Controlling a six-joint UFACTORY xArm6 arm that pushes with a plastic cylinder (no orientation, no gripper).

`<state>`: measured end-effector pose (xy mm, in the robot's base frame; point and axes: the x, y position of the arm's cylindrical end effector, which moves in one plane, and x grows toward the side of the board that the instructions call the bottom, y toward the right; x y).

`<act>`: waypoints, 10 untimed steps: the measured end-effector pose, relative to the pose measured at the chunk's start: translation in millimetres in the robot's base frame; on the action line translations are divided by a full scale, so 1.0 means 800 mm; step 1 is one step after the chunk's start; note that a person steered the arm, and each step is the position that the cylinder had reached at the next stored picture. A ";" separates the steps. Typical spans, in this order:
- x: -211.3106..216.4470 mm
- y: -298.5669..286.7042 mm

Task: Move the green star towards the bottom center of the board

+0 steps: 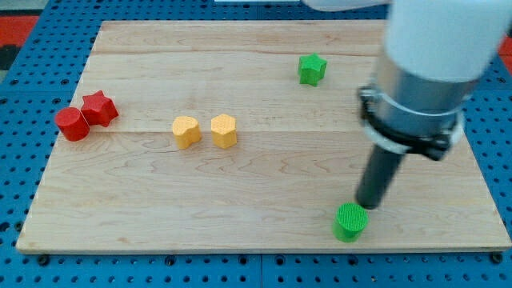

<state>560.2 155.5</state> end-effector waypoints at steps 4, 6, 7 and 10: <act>0.009 -0.205; -0.165 -0.026; -0.255 -0.021; -0.268 -0.141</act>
<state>346.1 43.1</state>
